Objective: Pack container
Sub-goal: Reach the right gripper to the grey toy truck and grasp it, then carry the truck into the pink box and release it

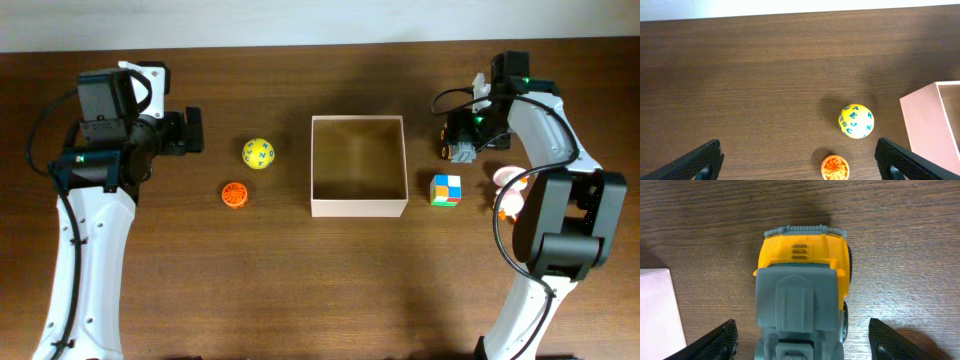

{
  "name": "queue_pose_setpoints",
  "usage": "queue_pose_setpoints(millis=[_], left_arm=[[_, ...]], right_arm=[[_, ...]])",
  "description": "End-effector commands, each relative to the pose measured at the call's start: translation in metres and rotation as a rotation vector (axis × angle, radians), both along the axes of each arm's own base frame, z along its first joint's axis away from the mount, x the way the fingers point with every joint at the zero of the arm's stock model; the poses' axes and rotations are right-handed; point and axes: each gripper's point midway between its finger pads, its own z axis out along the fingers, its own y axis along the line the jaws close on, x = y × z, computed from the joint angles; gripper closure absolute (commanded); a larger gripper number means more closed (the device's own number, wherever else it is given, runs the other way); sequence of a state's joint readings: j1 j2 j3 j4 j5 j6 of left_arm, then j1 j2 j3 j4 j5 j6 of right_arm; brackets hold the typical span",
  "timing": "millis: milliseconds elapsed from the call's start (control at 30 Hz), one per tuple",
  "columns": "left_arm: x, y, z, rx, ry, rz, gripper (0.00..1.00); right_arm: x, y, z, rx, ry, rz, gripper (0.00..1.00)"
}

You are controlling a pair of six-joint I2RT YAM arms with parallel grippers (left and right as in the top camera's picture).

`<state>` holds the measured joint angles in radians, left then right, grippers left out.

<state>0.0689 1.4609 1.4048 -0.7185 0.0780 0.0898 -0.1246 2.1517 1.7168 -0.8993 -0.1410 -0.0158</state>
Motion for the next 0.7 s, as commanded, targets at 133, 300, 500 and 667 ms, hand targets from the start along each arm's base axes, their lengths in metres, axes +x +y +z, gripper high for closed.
queue_pose_setpoints(millis=[133,300,500,667], left_arm=[[0.003,0.001,0.008,0.013,-0.018,-0.012,0.01],[0.002,0.001,0.008,0.013,-0.015,-0.012,0.01],[0.002,0.001,0.007,0.013,-0.011,-0.012,0.01],[0.001,0.001,0.006,0.013,-0.008,-0.012,0.01]], right_arm=[[-0.002,0.005,-0.024,0.011,0.048,0.010,0.33],[-0.001,0.004,-0.023,0.010,0.045,0.009,0.42],[0.002,0.004,-0.004,0.012,0.031,-0.003,0.48],[0.010,0.005,0.046,0.013,-0.027,-0.027,0.55]])
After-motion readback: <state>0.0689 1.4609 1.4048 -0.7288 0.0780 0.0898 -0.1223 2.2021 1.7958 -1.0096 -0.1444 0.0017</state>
